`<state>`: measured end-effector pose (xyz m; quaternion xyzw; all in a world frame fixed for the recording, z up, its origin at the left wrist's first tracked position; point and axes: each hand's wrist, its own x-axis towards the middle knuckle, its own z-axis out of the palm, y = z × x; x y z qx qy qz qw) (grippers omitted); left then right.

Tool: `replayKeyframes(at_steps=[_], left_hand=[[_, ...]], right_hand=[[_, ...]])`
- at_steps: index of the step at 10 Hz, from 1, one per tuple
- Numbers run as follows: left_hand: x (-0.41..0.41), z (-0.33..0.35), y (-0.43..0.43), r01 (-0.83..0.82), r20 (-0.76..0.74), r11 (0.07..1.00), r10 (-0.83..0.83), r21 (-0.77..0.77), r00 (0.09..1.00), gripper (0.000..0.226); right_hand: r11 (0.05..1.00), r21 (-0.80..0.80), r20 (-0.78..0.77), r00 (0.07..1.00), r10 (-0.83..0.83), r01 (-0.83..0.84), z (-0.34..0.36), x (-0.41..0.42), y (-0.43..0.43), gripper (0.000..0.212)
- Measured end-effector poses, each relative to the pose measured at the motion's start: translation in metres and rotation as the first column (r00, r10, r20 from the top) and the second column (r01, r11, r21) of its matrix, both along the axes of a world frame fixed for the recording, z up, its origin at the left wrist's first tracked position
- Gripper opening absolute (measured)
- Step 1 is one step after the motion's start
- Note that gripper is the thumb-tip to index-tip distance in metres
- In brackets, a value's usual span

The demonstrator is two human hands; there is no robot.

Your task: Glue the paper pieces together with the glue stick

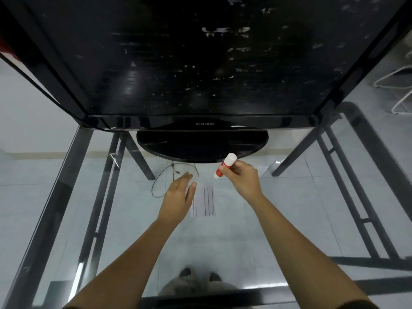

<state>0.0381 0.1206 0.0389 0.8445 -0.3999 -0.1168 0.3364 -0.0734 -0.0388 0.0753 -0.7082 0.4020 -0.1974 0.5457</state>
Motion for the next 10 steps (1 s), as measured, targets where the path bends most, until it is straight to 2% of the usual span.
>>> replayKeyframes(at_steps=[2, 6, 9, 10], left_hand=[[0.006, -0.045, 0.015, -0.064, 0.001, 0.984, 0.065, 0.164, 0.998, 0.041], [0.025, -0.083, 0.009, -0.034, 0.153, 0.953, -0.013, 0.301, 0.988, 0.05], [0.027, -0.083, 0.007, -0.002, 0.149, 0.931, -0.056, 0.364, 0.987, 0.053], [0.029, -0.079, 0.008, 0.012, 0.097, 0.931, -0.051, 0.364, 0.994, 0.053]], right_hand=[[0.998, -0.061, -0.126, 0.992, 0.02, -0.028, -0.036, -0.004, -0.006, 0.014], [0.979, -0.187, -0.148, 0.988, 0.049, -0.077, -0.064, -0.015, -0.011, 0.024], [0.954, -0.271, -0.196, 0.977, 0.08, -0.132, -0.065, -0.013, -0.011, 0.022], [0.975, -0.176, -0.241, 0.966, 0.094, -0.139, -0.063, -0.013, -0.009, 0.045]])
